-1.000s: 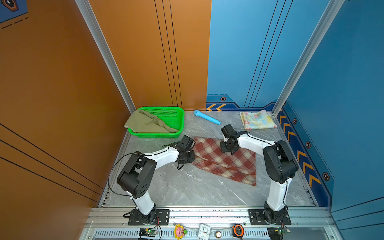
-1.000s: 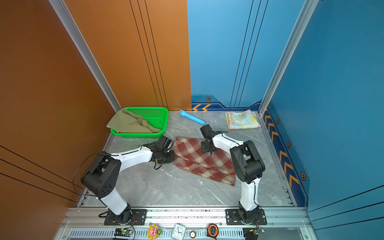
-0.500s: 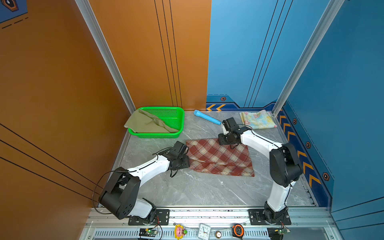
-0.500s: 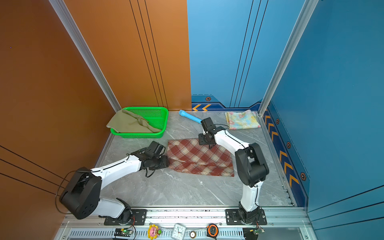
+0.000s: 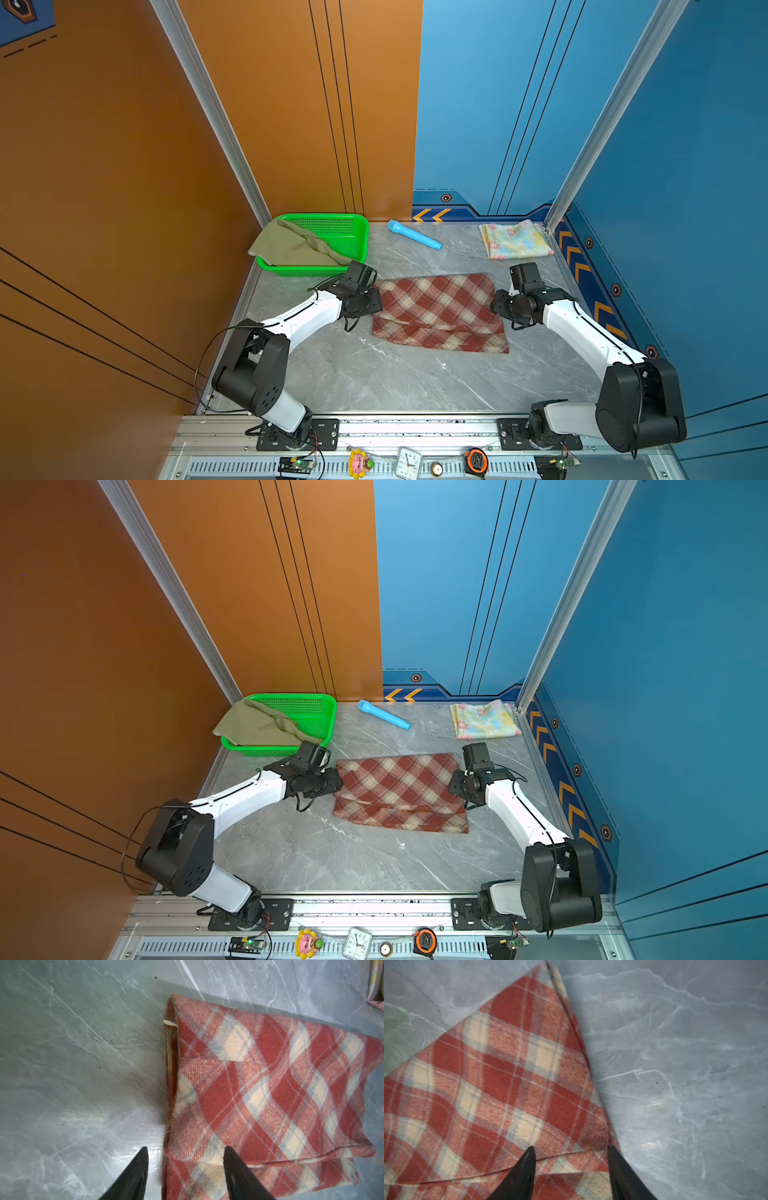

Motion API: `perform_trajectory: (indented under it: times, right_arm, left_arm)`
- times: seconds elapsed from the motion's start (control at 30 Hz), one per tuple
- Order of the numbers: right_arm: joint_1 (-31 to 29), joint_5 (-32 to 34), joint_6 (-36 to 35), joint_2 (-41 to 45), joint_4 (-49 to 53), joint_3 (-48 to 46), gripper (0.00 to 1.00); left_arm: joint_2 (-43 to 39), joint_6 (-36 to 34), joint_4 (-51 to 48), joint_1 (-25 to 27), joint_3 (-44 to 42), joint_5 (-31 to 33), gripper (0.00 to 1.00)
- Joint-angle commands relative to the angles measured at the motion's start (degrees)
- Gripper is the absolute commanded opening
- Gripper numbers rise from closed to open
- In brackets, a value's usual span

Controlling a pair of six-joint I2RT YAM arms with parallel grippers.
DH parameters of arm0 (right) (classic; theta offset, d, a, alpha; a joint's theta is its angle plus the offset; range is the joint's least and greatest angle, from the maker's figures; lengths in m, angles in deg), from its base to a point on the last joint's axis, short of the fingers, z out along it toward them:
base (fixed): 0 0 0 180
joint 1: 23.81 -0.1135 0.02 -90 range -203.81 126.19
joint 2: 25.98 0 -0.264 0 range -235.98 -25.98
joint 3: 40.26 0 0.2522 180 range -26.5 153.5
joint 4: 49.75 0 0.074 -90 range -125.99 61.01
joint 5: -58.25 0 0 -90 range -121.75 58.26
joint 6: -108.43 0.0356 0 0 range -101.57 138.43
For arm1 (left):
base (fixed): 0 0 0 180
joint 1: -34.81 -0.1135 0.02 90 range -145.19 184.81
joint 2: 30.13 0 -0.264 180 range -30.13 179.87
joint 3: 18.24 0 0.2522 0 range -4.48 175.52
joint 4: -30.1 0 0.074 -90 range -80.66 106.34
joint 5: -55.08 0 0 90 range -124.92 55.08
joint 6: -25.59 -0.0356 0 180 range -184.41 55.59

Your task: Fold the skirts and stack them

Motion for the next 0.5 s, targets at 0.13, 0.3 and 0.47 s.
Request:
perform_trajectory:
  times: [0.13, 0.3, 0.47]
  right_arm:
    - [1.93, -3.06, 1.32, 0.81, 1.94, -2.99, 0.51]
    - [2.37, -5.11, 1.11, -2.67, -1.14, -4.19, 0.48]
    - [2.81, -5.85, 0.27, -6.95, -5.16, -4.52, 0.44]
  left_arm:
    - [3.33, -2.39, 0.10, -0.18, 1.60, -1.03, 0.56]
    - [4.74, -2.74, 0.58, -0.22, 1.90, -1.26, 0.54]
    - [5.99, -2.96, 1.48, -0.16, 2.22, -1.91, 0.52]
